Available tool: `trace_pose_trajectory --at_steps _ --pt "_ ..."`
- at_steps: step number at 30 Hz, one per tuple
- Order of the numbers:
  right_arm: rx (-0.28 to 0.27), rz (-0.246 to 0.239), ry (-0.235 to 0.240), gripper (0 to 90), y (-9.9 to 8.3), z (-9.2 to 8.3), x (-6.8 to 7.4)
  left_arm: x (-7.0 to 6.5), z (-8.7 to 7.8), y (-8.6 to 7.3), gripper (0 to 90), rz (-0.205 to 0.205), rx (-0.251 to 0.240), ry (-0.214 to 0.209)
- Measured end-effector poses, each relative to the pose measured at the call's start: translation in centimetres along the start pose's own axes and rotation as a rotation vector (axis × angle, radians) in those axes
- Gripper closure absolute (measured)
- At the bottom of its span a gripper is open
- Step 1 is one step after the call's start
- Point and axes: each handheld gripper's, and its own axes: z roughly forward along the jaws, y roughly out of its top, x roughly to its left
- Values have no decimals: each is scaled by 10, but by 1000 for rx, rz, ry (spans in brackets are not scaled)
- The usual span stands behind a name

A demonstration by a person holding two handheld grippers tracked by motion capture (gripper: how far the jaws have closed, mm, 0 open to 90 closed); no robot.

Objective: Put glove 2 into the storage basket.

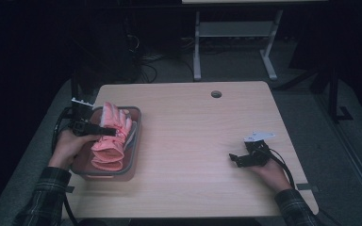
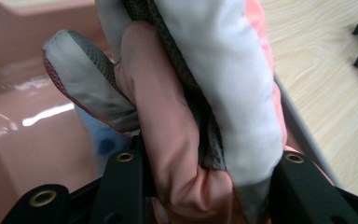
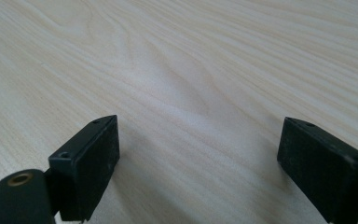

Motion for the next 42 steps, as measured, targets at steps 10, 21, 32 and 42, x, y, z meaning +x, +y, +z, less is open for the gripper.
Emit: trace_pose_trajectory --at_steps 10,21,32,42 --pt "-2 -3 0 121 0 0 0 1 26 -8 541 4 38 7" --pt "1 3 -1 122 0 0 0 7 -3 -5 209 -6 -32 56" --pt "-3 -1 -3 121 0 0 0 -5 -45 0 184 28 -160 93" --pt "-3 0 -3 121 0 0 0 -45 -43 15 184 130 -208 41"
